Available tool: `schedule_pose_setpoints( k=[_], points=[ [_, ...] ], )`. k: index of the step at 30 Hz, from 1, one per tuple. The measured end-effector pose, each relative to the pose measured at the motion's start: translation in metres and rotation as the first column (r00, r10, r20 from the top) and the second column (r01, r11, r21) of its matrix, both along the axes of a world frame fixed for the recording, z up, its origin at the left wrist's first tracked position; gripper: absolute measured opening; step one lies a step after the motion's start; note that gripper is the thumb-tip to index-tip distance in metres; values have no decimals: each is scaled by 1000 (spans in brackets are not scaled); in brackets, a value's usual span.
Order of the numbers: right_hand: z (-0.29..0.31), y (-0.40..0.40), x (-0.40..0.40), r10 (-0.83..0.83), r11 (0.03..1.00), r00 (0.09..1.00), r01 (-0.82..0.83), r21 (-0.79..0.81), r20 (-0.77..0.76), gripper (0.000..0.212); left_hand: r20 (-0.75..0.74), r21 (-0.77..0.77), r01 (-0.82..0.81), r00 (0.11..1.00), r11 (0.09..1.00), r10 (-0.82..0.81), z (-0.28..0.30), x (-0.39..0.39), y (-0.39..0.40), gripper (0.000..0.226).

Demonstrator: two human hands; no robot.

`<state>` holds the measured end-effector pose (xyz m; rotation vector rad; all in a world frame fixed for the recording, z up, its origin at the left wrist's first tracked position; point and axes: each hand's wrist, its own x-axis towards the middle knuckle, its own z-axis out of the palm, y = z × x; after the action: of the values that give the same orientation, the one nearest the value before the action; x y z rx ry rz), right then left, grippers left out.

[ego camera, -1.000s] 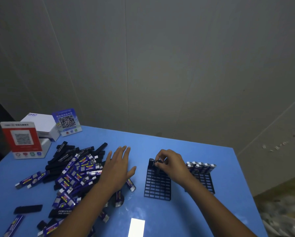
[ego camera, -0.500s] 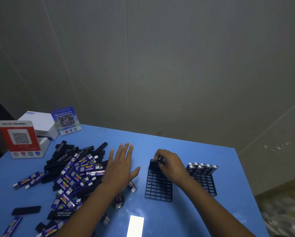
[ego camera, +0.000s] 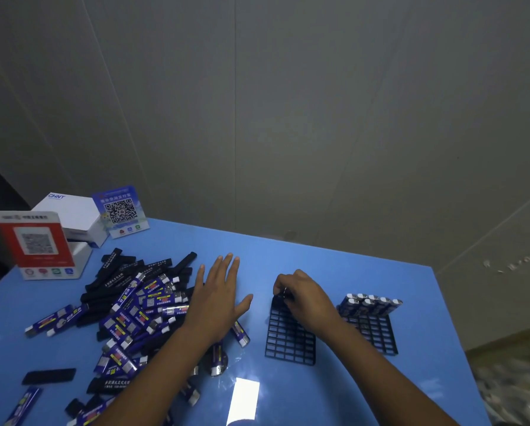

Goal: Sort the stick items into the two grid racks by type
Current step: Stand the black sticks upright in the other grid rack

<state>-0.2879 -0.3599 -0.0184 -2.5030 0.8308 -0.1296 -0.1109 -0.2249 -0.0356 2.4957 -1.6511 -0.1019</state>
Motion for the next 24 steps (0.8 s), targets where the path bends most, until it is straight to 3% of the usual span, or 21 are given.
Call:
schedule_pose_setpoints(
  k=[7, 11, 16, 24],
  points=[
    [2, 4, 0, 40, 993, 998, -45, -109, -43, 37, -9, 4, 13, 1000, 1000, -13, -5, 1, 1, 83],
    [9, 8, -2, 45, 996, 998, -48, -71, -35, 36, -24, -10, 23, 999, 1000, -23, 1, -1, 4, 87],
    [29, 13, -15, -47, 997, 999, 47, -54, 4, 32, -44, 11, 11, 999, 1000, -10, 19, -6, 16, 75],
    [49, 40, -45, -79, 968, 990, 48, -245, -117, 57, -42, 8, -16, 999, 1000, 16, 46, -30, 51, 74]
  ],
)
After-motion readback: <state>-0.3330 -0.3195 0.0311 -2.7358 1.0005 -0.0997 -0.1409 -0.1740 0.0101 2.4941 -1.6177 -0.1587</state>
